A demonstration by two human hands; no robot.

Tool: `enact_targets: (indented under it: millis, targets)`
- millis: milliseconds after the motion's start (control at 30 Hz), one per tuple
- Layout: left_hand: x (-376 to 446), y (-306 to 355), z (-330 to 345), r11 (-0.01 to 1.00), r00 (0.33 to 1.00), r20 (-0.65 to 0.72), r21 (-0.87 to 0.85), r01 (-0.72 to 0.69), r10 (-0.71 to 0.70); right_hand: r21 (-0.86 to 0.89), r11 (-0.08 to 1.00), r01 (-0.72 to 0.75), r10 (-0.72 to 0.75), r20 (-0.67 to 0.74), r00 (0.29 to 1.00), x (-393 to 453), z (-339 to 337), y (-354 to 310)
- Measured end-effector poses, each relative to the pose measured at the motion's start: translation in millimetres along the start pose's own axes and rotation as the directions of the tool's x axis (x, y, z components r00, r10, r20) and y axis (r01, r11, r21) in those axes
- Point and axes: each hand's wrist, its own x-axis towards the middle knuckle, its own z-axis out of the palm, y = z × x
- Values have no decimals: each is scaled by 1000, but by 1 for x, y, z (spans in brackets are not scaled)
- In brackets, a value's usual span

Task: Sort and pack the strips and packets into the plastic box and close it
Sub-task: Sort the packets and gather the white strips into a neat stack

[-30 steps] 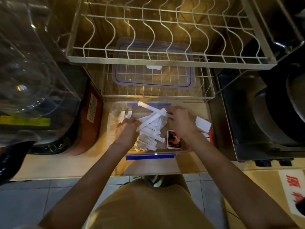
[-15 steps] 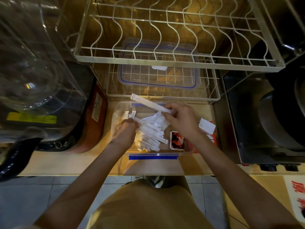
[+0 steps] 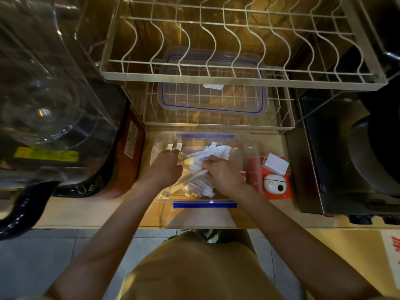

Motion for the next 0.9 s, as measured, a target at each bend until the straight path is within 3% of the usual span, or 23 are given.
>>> enact_targets:
  millis: [133, 267, 333, 433, 500, 633, 767, 900]
  targets:
    - [13, 1, 25, 995, 999, -24, -93, 40, -43, 74, 996, -50, 53, -35, 998, -3, 2, -4]
    - [21, -1, 39, 985, 990, -21, -107, 133, -136, 322, 895, -309, 382, -193, 904, -17, -1, 1]
    - [23, 0, 44, 985, 988, -23, -85, 153, -155, 487, 779, -394, 496, -95, 863, -21, -1, 4]
    - [23, 5, 47, 987, 986, -55, -42, 153, -155, 641, 613, -462, 479, 164, 862, -24, -2, 4]
    - [23, 7, 50, 992, 989, -78, 5, 129, -129, 641, 590, -490, 435, 258, 862, -24, -6, 0]
    - [22, 6, 53, 996, 990, -115, 17, 83, -81, 644, 608, -464, 410, 245, 878, -22, -10, -10]
    - [20, 9, 53, 997, 995, -99, -81, -13, 5, 714, 504, -486, 484, 232, 843, -21, -8, -12]
    - [20, 11, 52, 995, 994, -64, -39, -92, 89, 776, 415, -475, 495, 246, 834, -16, -7, -13]
